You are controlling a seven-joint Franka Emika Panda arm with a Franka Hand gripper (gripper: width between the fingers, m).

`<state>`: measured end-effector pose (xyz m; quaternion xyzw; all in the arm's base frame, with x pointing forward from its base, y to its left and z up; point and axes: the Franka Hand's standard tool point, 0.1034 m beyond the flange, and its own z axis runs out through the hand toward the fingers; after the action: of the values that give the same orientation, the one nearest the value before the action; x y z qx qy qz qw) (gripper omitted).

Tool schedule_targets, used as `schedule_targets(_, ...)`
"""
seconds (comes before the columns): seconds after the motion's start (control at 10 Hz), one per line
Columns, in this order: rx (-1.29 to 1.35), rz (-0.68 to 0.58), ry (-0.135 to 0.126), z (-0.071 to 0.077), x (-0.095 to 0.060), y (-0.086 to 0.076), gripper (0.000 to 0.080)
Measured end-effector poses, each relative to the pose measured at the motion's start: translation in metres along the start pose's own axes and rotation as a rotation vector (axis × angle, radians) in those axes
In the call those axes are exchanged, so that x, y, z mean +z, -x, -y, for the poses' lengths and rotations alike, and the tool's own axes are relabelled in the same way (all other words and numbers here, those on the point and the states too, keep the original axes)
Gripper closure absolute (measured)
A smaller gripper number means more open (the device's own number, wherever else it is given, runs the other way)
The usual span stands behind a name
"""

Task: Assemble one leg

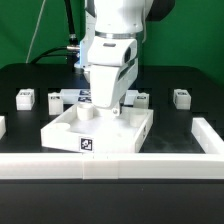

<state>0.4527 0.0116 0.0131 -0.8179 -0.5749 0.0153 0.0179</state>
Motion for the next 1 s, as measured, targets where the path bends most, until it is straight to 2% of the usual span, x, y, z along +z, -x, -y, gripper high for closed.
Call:
schedule_targets(0.3, -0.084, 0.002, 0.007, -0.003, -0.001, -0.002, 0.0739)
schedule_targets(0.6, -0.203, -0.003, 0.048, -0.010, 0.000, -0.015, 0.0739)
schedule_targets(1.0, -0.197, -0.003, 0.048, -0.011, 0.000, -0.013, 0.0739)
